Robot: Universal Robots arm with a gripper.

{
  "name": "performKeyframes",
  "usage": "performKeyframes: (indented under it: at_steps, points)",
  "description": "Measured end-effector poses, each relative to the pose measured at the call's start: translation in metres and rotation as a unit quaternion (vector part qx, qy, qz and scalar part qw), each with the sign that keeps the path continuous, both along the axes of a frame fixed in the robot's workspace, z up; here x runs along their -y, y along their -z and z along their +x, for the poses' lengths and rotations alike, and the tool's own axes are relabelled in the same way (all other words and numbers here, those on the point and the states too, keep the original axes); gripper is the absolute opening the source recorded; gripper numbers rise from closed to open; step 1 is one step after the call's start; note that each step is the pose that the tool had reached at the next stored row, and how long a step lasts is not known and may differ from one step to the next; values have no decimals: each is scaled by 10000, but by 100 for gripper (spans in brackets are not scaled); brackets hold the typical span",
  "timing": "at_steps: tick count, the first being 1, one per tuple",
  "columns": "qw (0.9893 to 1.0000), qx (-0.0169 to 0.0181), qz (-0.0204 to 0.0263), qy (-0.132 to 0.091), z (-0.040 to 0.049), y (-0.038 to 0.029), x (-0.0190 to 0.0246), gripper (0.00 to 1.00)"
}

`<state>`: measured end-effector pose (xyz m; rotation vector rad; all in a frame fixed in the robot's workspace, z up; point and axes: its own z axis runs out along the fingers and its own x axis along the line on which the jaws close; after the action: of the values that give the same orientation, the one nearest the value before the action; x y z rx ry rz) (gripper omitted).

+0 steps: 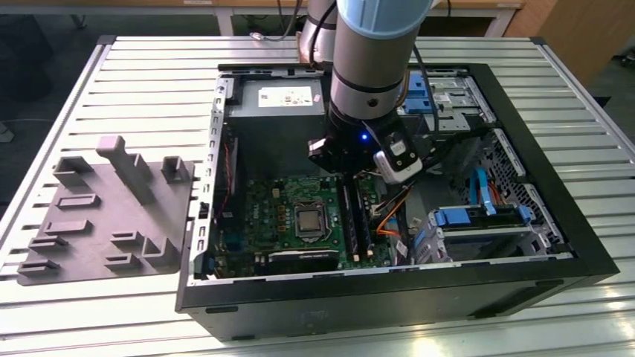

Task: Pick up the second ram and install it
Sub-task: 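Press down the second ram until it locks into place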

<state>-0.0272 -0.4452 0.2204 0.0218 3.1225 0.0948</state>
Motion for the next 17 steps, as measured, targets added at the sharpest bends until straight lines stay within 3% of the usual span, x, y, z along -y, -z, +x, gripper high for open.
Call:
performKeyframes:
  at_steps: [17]
  points:
    - [10000,0,-1,0,0,24,0,11]
